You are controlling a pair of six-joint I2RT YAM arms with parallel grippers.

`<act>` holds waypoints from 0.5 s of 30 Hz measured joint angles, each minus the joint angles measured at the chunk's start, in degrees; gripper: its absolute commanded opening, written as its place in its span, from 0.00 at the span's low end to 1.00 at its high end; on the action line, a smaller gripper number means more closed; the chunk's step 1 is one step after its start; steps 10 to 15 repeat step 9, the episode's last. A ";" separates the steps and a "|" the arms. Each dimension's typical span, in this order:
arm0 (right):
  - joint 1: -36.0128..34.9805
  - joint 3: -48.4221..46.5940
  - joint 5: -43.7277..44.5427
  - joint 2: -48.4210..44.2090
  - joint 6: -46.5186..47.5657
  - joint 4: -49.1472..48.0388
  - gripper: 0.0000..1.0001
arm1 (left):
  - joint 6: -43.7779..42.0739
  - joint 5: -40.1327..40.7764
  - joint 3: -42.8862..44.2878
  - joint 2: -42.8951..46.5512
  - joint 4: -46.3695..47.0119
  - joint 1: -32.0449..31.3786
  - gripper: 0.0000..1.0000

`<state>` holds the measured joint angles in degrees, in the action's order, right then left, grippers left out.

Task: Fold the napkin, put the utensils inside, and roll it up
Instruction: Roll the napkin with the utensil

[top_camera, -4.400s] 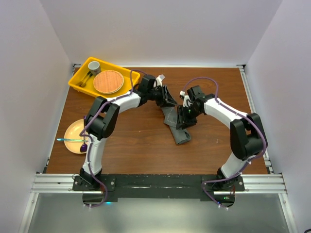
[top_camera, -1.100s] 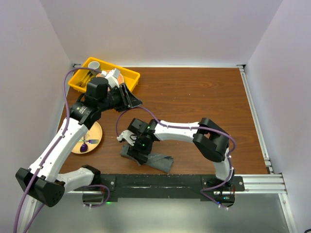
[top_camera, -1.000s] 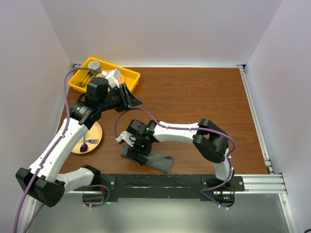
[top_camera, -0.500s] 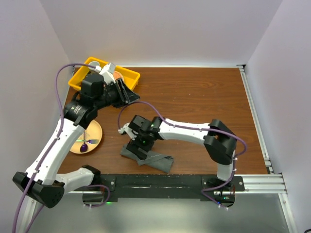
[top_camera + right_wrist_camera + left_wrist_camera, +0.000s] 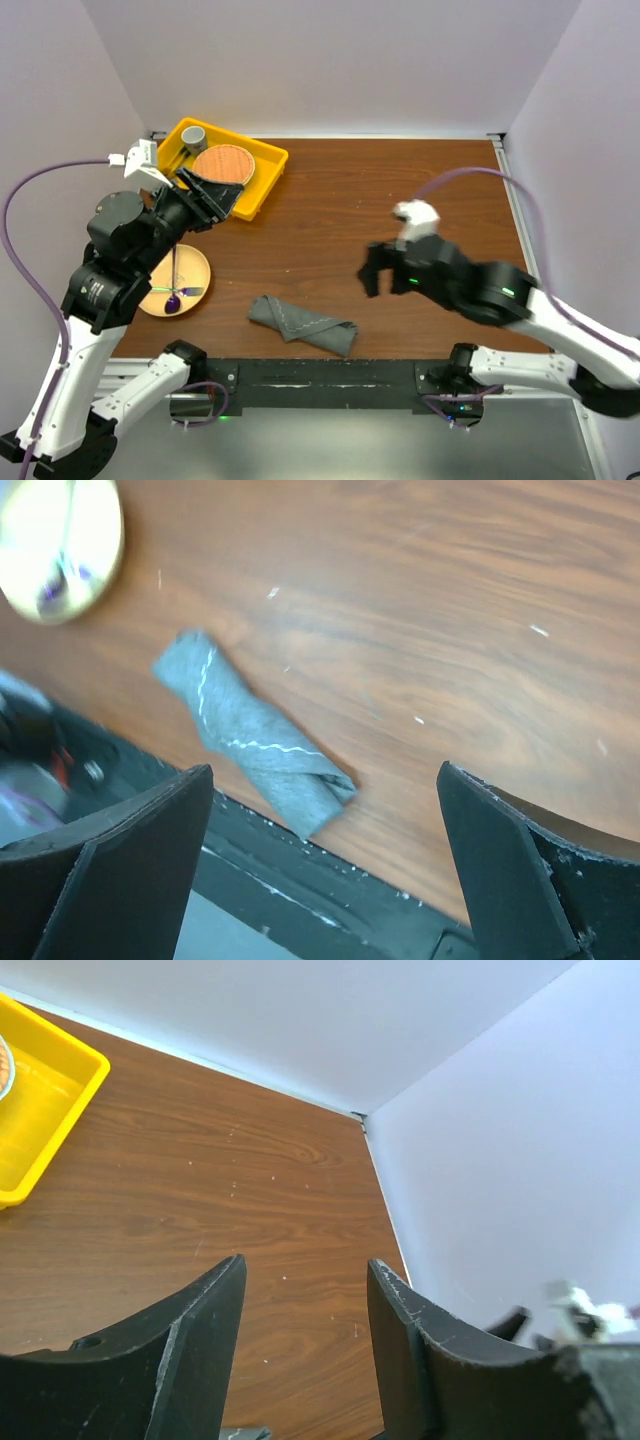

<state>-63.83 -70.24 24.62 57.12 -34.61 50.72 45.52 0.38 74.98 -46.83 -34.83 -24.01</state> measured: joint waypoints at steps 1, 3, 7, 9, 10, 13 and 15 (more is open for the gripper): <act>-0.02 2.45 2.34 -5.20 -2.97 1.14 0.98 | -0.09 0.17 -0.55 0.35 0.33 0.00 0.59; 0.09 6.08 6.82 -14.64 -8.96 4.59 0.98 | -0.09 0.55 -2.16 0.81 0.87 0.00 0.60; 0.09 8.61 11.47 -22.40 -15.78 8.72 0.98 | -0.07 0.74 -4.39 1.62 1.14 0.00 0.61; 0.09 9.29 12.74 -24.30 -17.29 9.25 0.98 | -0.04 0.79 -4.90 1.81 1.18 0.00 0.63; 0.09 9.29 12.74 -24.30 -17.29 9.25 0.98 | -0.04 0.79 -4.90 1.81 1.18 0.00 0.63; 0.09 9.29 12.74 -24.30 -17.29 9.25 0.98 | -0.04 0.79 -4.90 1.81 1.18 0.00 0.63; 0.09 9.29 12.74 -24.30 -17.29 9.25 0.98 | -0.04 0.79 -4.90 1.81 1.18 0.00 0.63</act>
